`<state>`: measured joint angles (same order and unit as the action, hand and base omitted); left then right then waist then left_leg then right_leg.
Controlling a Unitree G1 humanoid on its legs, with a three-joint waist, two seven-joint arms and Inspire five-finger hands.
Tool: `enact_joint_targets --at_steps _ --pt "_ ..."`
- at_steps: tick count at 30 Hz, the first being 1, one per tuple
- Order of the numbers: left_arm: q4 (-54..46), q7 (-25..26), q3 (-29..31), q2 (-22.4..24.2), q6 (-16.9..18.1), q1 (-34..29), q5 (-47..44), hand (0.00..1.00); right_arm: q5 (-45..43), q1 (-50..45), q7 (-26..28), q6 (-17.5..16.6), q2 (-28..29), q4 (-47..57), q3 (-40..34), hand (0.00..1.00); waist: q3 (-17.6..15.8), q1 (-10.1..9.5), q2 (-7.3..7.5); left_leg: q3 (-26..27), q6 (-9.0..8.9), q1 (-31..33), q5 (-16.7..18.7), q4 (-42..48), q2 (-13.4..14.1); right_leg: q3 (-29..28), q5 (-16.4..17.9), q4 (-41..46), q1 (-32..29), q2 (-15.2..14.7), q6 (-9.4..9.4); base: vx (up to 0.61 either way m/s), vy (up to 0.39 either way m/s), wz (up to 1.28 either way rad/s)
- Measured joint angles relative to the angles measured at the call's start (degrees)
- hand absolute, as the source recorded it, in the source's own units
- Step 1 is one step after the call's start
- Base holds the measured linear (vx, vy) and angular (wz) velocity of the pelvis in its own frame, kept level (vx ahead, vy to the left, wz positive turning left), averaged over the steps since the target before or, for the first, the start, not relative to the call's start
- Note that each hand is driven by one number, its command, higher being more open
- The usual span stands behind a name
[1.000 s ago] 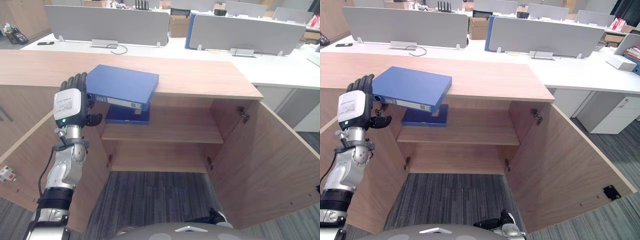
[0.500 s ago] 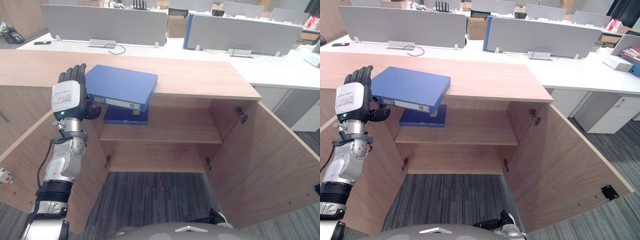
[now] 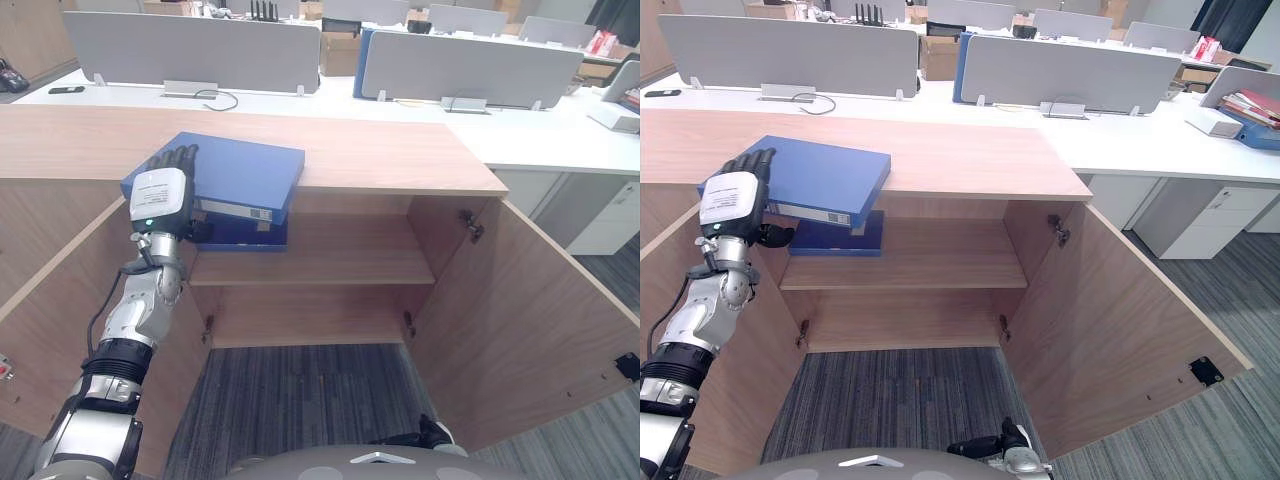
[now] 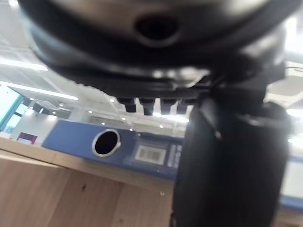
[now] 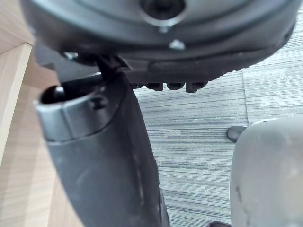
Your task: Walk over to the cabinet, pick up the folder, carry it to the office cabinet, place the folder inside the office cabinet, then close the office cabinet door
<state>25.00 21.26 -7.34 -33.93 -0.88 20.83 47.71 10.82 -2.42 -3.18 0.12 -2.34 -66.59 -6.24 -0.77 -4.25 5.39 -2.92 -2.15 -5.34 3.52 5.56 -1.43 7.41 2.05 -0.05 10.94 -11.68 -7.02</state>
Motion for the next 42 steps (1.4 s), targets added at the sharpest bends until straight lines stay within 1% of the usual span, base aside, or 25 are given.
enact_joint_targets --at_steps 2,5,9,10,14,16,18,19,24,27,28,33,35,37,38,39,40,41,42 --pt "1.2 -0.2 -1.1 -0.2 0.7 1.0 0.0 1.0 0.0 0.0 0.0 0.0 -0.2 0.0 0.0 1.0 0.0 0.25 0.0 0.1 0.0 -0.1 0.0 0.0 0.0 -0.1 0.0 0.0 0.0 0.0 -0.03 0.0 0.0 0.0" --pt "2.0 -0.3 -2.5 -0.5 0.9 1.7 0.0 1.0 0.0 0.0 0.0 -0.2 -0.5 0.0 0.0 1.0 0.0 1.29 0.0 0.2 -0.01 -0.1 0.0 0.0 0.0 -0.2 -0.1 0.0 0.0 0.0 -0.12 0.0 0.0 0.0" --pt "2.6 -0.6 -4.1 -0.5 1.1 2.4 0.0 1.0 0.0 -0.3 0.0 -0.3 -1.5 -0.1 -0.1 1.0 0.0 1.61 0.0 0.6 -0.02 -0.2 0.0 0.0 0.1 -0.6 -0.1 0.0 -0.2 0.0 -0.22 -0.01 0.013 -0.05" --pt "2.6 -0.7 -4.6 -0.5 1.1 2.4 0.0 0.0 0.1 -0.8 -0.1 -0.3 -1.8 -0.1 -0.1 1.0 0.0 1.64 0.0 0.6 -0.02 -0.2 0.0 -0.1 0.0 -0.6 -0.1 0.0 -0.2 0.0 -0.23 0.0 0.0 0.0" --pt "4.8 -0.8 -5.9 -0.5 1.8 3.1 0.0 0.0 0.0 -2.7 -0.1 0.5 -2.0 -0.6 -0.9 1.0 0.1 2.09 0.14 0.6 -0.02 -0.2 0.0 0.0 0.0 -0.7 -0.2 0.0 -0.2 0.0 -0.31 0.0 0.0 0.0" --pt "6.3 -0.6 -6.1 -0.7 1.7 4.4 0.1 0.0 0.0 -2.8 -0.1 0.4 -2.0 -0.5 -1.6 1.0 0.0 2.81 0.07 0.8 -0.02 -0.2 0.0 0.0 0.0 -0.8 -0.3 0.0 -0.3 0.0 -0.37 0.0 0.0 0.0" --pt "6.3 -0.6 -6.3 -0.8 1.9 6.0 0.1 0.0 0.0 -2.8 -0.1 0.3 -2.0 -0.5 -1.7 1.0 0.1 2.81 0.07 0.8 -0.02 -0.2 0.0 0.0 0.0 -0.8 -0.4 0.0 -0.3 -0.1 -0.38 0.0 0.0 0.0" --pt "6.3 -0.3 -6.3 -0.8 2.0 7.1 0.1 0.0 0.0 -2.8 -0.1 0.3 -2.0 -0.5 -1.7 1.0 -0.1 2.9 -0.19 0.9 -0.02 -0.3 0.0 0.0 0.0 -0.9 -0.4 0.0 -0.3 -0.1 -0.39 -0.02 0.015 -0.04" --pt "5.8 1.7 -6.0 -0.9 2.0 9.0 0.2 0.0 0.0 -2.8 -0.1 0.4 -2.0 -0.5 -1.7 1.0 -0.1 3.02 -0.25 1.4 0.11 -0.9 -0.1 -0.6 0.1 -1.4 -0.4 -0.1 -0.2 -0.1 -0.41 -0.01 0.009 -0.05" --pt "5.9 1.9 -5.9 -1.0 2.2 9.3 0.7 0.0 0.0 -2.7 -0.1 0.4 -2.0 -0.5 -1.7 1.0 0.0 3.16 -0.22 1.4 0.17 -1.0 -0.1 -0.8 0.0 -1.4 -0.4 -0.1 -0.2 -0.1 -0.41 0.0 0.0 0.0" --pt "5.9 2.2 -5.9 -1.0 2.4 9.3 2.5 0.0 0.0 -2.7 -0.1 0.4 -2.0 -0.5 -1.7 1.0 0.0 3.22 -0.2 1.4 0.18 -1.0 -0.1 -0.8 0.0 -1.4 -0.4 -0.2 -0.2 -0.1 -0.41 0.0 0.0 0.0" --pt "5.7 2.3 -5.2 -1.0 2.0 9.4 2.3 0.0 0.0 -2.2 -0.1 0.4 -2.3 -0.6 -1.4 1.0 -0.2 3.52 -0.45 1.3 0.21 -1.0 -0.2 -0.8 0.0 -1.2 -0.4 -0.2 0.0 -0.1 -0.42 0.0 0.0 0.0" --pt "1.6 1.9 -1.8 0.8 1.0 6.8 2.3 0.0 -0.3 -1.9 -0.2 0.4 -2.5 -0.6 0.0 1.0 -0.2 3.67 -0.45 1.3 0.23 -1.0 -0.2 -0.9 0.0 -1.2 -0.4 -0.1 0.0 -0.1 -0.42 0.0 0.0 0.0" --pt "-8.7 2.5 3.0 5.1 -0.5 0.1 2.0 0.0 -3.1 -1.8 -1.1 0.8 -2.8 0.1 2.8 1.0 -0.3 3.69 -0.34 1.2 0.36 -1.0 -0.3 -1.3 0.0 -1.2 -0.4 -0.2 0.0 -0.2 -0.42 0.0 0.0 0.0" --pt "-12.8 2.7 4.3 6.9 -0.6 -2.5 1.9 0.0 -4.9 -1.8 -1.6 0.9 -2.9 0.6 4.1 1.0 -0.3 3.53 -0.31 1.3 0.42 -1.1 -0.3 -1.5 -0.1 -1.2 -0.4 -0.1 -0.1 -0.2 -0.42 0.0 0.0 0.0" --pt "-20.5 2.7 6.5 10.1 -0.5 -7.2 1.4 0.0 -8.1 -1.9 -2.7 1.8 -2.8 3.2 5.4 1.0 -0.3 3.34 -0.33 1.3 0.44 -1.1 -0.3 -1.7 0.0 -1.3 -0.4 -0.1 -0.2 -0.2 -0.41 0.0 0.0 0.0" --pt "-27.8 3.1 8.0 13.7 0.0 -11.7 -1.8 0.0 -11.3 -2.3 -3.9 2.6 -2.4 8.2 6.1 1.0 -0.3 3.04 -0.36 1.4 0.44 -1.1 -0.3 -1.7 0.0 -1.4 -0.4 0.0 -0.3 -0.2 -0.42 0.0 0.0 0.0" --pt "-30.8 3.4 8.4 15.4 0.8 -13.6 -3.7 0.0 -12.3 -2.7 -4.3 2.7 -2.1 11.5 6.3 1.0 -0.4 2.87 -0.38 1.4 0.43 -1.1 -0.3 -1.7 0.0 -1.4 -0.4 0.0 -0.3 -0.2 -0.41 0.0 0.0 0.0" --pt "-34.8 3.8 8.6 17.5 1.8 -15.8 -7.3 0.0 -13.8 -3.1 -4.8 2.7 -1.7 17.1 6.6 1.0 -0.4 2.61 -0.43 1.4 0.42 -1.2 -0.3 -1.7 0.0 -1.4 -0.4 0.1 -0.3 -0.1 -0.41 0.0 0.0 0.0"
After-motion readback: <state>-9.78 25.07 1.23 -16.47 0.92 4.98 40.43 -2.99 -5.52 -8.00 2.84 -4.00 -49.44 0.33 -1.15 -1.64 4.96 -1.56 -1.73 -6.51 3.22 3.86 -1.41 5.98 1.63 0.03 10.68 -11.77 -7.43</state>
